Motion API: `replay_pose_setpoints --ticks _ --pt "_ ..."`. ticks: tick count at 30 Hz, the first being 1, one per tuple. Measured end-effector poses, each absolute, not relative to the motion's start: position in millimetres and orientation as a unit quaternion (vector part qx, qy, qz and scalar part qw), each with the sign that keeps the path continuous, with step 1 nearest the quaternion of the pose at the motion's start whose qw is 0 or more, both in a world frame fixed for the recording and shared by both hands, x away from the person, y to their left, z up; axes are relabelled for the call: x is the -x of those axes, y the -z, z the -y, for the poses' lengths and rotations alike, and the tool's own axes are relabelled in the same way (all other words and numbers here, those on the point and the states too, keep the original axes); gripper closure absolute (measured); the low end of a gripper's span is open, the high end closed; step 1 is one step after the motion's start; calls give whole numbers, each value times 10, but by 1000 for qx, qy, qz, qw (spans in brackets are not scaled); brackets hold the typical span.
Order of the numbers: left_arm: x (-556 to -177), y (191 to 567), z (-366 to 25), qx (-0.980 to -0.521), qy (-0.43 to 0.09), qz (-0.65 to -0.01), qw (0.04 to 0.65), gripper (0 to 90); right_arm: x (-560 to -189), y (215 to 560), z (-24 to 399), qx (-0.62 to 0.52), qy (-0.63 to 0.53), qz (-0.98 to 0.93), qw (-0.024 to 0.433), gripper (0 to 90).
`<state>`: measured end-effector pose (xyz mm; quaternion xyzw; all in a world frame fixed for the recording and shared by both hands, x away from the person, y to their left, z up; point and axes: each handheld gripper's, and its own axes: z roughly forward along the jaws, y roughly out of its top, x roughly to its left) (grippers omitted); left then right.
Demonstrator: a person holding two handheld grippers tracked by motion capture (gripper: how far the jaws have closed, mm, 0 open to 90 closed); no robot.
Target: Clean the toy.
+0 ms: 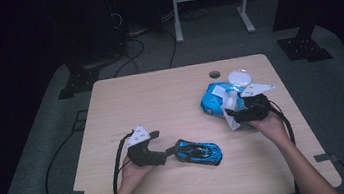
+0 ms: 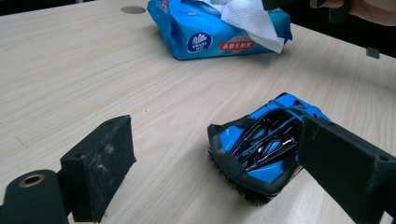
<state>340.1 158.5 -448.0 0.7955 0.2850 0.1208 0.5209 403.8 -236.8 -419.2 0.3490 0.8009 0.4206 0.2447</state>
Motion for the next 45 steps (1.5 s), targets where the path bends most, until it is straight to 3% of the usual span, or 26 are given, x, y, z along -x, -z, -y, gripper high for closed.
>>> replay_pose_setpoints --ticks 2,4,5,7,8,10,18,31,38,45 --pt "-3409 4484 -1597 -793 -121 -284 525 97 -4075 4246 2359 -358 -414 -801 242 236" --pt "-3418 4488 -1601 -793 -119 -285 525 95 -4101 4295 2337 -358 -404 -805 246 318" --pt "-3421 4490 -1598 -794 -122 -286 523 94 -4121 4320 2335 -365 -395 -803 257 427" --pt "-3419 4489 -1598 -794 -122 -287 522 88 -4129 4326 2346 -369 -395 -801 259 475" --pt "-3417 4490 -1598 -794 -122 -286 522 83 -4137 4332 2364 -377 -393 -797 263 598" --pt "-3411 4494 -1593 -795 -122 -284 521 83 -4136 4330 2371 -379 -388 -795 272 692" --pt "-3413 4491 -1599 -793 -122 -284 525 83 -4098 4153 2468 -371 -412 -787 272 863" --pt "-3400 4483 -1598 -792 -125 -280 528 83 -3838 3630 2516 -315 -479 -773 270 871" --pt "-3390 4483 -1587 -796 -127 -274 525 83 -3351 3563 2315 -240 -498 -804 219 868" --pt "-3375 4480 -1581 -799 -125 -268 524 83 -3057 3746 2113 -204 -513 -825 120 862"
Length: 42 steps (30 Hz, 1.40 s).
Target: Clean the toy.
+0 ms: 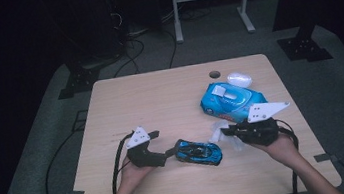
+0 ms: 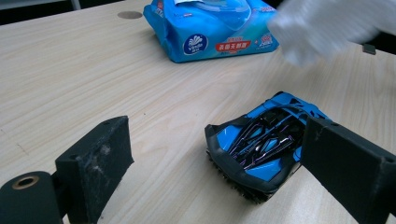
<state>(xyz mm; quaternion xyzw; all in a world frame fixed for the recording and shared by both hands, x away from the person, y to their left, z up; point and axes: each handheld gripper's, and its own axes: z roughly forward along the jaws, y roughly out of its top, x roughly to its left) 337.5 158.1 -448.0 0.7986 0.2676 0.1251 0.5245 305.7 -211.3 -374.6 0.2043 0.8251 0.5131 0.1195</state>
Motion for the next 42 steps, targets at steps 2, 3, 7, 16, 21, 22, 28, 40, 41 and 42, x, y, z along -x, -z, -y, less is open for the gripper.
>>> replay_pose_setpoints --ticks 2,3,7,16,21,22,28,40,41,42 --pt "-3379 4487 -1571 -802 -123 -264 522 83 -3038 3786 2068 -193 -506 -835 96 848" --pt "-3377 4495 -1558 -802 -121 -263 523 83 -3062 3853 2018 -186 -499 -844 61 849" --pt "-3370 4505 -1528 -808 -117 -255 518 83 -3173 4010 1917 -187 -469 -862 41 837" --pt "-3371 4503 -1486 -814 -112 -239 517 83 -3360 4339 1752 -197 -416 -885 68 771" --pt "-3389 4531 -1440 -831 -99 -224 500 83 -3366 4515 1652 -198 -405 -890 75 660" --pt "-3392 4536 -1412 -836 -99 -221 493 83 -3366 4515 1652 -198 -405 -890 75 660" --pt "-3443 4547 -1267 -864 -99 -181 459 40 -3350 4573 1634 -187 -407 -890 85 654" --pt "-3672 4757 -1134 -904 -59 -135 401 53 -3393 4626 1696 -185 -428 -883 63 715" --pt "-3677 4765 -1124 -906 -56 -132 399 56 -3399 4630 1696 -188 -429 -881 59 717" --pt "-3683 4768 -1112 -908 -53 -128 396 68 -3403 4633 1695 -190 -430 -881 57 718"
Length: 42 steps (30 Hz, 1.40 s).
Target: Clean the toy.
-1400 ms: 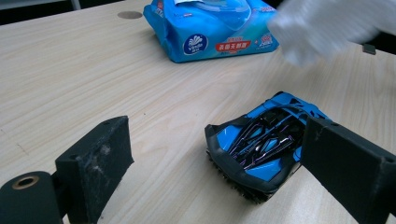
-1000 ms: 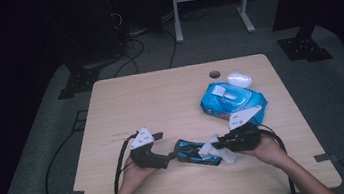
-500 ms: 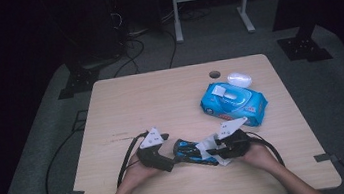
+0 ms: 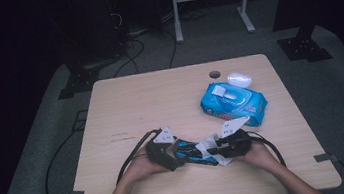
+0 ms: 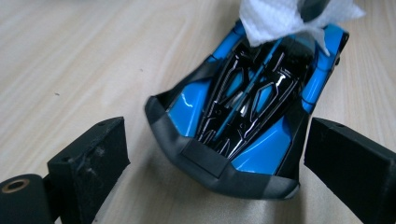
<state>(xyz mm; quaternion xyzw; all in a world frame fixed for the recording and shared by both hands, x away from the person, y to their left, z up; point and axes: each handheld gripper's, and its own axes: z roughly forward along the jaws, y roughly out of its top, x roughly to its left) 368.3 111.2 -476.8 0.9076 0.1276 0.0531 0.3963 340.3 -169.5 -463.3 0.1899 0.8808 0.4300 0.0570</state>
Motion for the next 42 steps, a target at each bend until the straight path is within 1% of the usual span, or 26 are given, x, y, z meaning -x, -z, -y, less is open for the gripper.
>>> replay_pose_setpoints --ticks 1,4,5,6,8,10,11,16,19,20,22,25,28,30,33,37,39,41,42 --pt "-3693 4779 -1084 -910 -47 -119 393 89 -3406 4632 1691 -190 -430 -881 56 719" --pt "-3692 4799 -1057 -912 -42 -111 392 98 -3406 4633 1689 -191 -431 -880 56 728" --pt "-3680 4808 -1038 -914 -46 -107 388 125 -3408 4631 1692 -195 -429 -880 54 757" --pt "-3680 4808 -1038 -914 -46 -107 388 125 -3408 4631 1692 -195 -429 -880 54 757" --pt "-3678 4807 -1032 -915 -47 -107 387 125 -3414 4626 1690 -201 -428 -880 45 798" --pt "-3676 4807 -1032 -915 -50 -108 386 125 -3410 4619 1678 -204 -426 -881 43 809" --pt "-3678 4807 -1033 -915 -50 -109 386 126 -3396 4609 1649 -201 -424 -882 50 827" --pt "-3668 4801 -1032 -916 -52 -111 383 131 -3365 4599 1613 -193 -425 -883 57 828" --pt "-3658 4800 -1026 -915 -51 -110 385 142 -3360 4606 1665 -194 -421 -884 56 832" --pt "-3652 4795 -1029 -915 -49 -105 387 156 -3355 4611 1698 -194 -422 -884 55 834" --pt "-3633 4794 -1039 -912 -53 -99 395 230 -3343 4610 1772 -198 -419 -884 56 834" --pt "-3630 4800 -1017 -912 -48 -97 395 232 -3321 4605 1842 -202 -416 -885 55 833" --pt "-3627 4787 -989 -914 -56 -95 390 230 -3310 4591 1820 -196 -410 -889 62 833" --pt "-3626 4784 -990 -915 -56 -97 387 205 -3314 4591 1792 -192 -409 -890 65 834" --pt "-3630 4761 -1033 -912 -56 -100 395 202 -3332 4592 1778 -188 -410 -890 63 833" --pt "-3636 4693 -1140 -902 -43 -112 415 204 -3326 4594 1807 -188 -410 -890 63 830" --pt "-3627 4663 -1201 -898 -37 -117 423 233 -3319 4600 1828 -190 -413 -889 64 825" --pt "-3628 4645 -1262 -891 -31 -130 433 236 -3317 4606 1838 -189 -415 -887 65 824" --pt "-3634 4642 -1283 -889 -25 -133 437 307 -3317 4603 1833 -187 -414 -888 66 825"
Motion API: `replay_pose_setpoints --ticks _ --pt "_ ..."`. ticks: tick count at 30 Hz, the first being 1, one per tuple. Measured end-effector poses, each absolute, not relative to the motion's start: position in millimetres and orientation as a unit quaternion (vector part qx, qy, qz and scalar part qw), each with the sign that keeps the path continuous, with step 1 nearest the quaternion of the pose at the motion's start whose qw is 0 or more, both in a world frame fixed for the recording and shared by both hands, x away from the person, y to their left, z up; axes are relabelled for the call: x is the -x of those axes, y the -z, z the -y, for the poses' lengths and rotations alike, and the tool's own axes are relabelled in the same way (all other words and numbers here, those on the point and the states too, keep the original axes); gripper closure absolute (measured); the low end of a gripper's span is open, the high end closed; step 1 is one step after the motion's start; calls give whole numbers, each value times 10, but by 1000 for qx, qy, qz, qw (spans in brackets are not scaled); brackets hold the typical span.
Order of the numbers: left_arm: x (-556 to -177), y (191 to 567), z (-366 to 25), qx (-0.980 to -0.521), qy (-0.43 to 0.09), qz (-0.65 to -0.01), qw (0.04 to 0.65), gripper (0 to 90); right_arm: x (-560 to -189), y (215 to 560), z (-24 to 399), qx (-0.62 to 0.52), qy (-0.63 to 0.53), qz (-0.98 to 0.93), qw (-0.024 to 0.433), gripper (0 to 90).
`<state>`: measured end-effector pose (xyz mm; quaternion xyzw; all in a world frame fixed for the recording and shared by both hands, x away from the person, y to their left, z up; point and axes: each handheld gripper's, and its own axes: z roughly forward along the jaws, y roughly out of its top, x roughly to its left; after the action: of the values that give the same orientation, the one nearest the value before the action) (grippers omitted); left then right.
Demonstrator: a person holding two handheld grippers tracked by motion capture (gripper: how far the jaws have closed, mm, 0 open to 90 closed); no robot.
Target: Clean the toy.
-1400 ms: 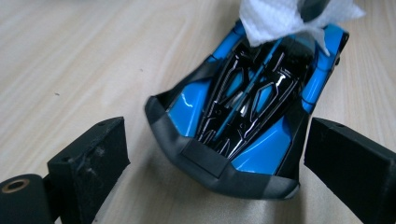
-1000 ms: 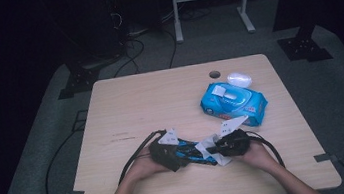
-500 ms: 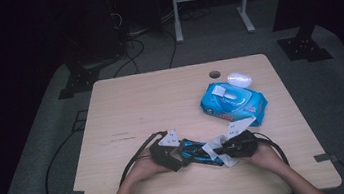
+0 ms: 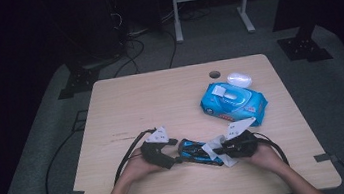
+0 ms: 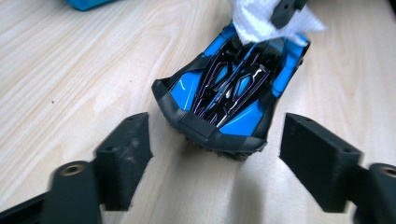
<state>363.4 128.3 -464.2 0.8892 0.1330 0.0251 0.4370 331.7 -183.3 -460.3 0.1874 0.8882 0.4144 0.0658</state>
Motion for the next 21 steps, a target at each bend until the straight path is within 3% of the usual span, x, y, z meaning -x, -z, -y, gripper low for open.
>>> replay_pose_setpoints --ticks 1,3,7,10,21 --pt "-3642 4641 -1305 -884 -19 -139 445 307 -3317 4603 1833 -187 -414 -888 66 825" --pt "-3660 4648 -1325 -874 -8 -154 460 396 -3318 4602 1826 -188 -414 -888 65 825" --pt "-3699 4670 -1286 -868 8 -174 465 402 -3306 4592 1808 -184 -409 -891 71 826" --pt "-3702 4663 -1272 -868 0 -179 463 461 -3306 4573 1806 -180 -402 -895 71 826" --pt "-3710 4688 -1240 -868 -15 -192 458 470 -3458 4474 1508 -175 -413 -891 73 837"
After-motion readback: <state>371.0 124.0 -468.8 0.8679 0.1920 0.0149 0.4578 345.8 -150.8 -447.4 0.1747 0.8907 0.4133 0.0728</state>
